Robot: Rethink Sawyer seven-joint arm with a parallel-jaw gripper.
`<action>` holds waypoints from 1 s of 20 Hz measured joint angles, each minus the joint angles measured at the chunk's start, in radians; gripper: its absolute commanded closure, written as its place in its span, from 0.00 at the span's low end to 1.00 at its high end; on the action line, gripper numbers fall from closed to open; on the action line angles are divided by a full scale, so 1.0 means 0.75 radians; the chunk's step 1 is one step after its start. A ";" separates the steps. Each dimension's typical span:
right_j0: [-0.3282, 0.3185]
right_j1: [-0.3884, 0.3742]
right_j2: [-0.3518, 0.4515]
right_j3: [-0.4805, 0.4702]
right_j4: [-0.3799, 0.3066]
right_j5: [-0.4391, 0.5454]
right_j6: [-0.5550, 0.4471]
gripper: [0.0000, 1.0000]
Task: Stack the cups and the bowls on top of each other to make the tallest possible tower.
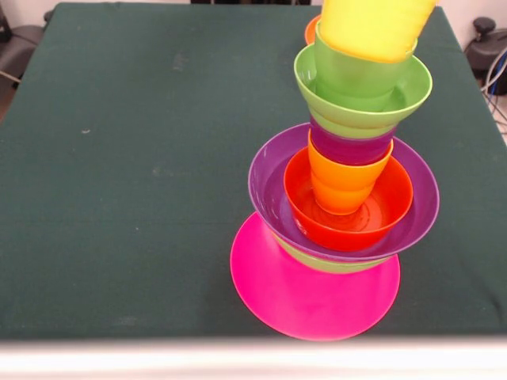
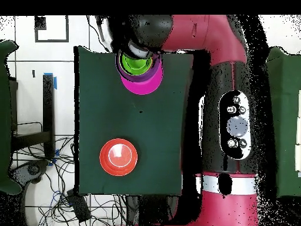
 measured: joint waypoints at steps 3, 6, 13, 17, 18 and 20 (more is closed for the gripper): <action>-0.013 0.000 0.000 0.000 0.013 0.000 0.000 1.00; -0.020 0.000 0.000 0.000 0.018 0.000 0.000 1.00; -0.039 -0.004 0.000 0.034 0.042 0.000 0.000 1.00; -0.040 -0.005 0.000 0.059 0.055 0.000 0.000 1.00; -0.040 -0.005 0.000 0.072 0.065 0.000 0.000 1.00; -0.040 -0.005 0.000 0.080 0.073 0.000 0.000 1.00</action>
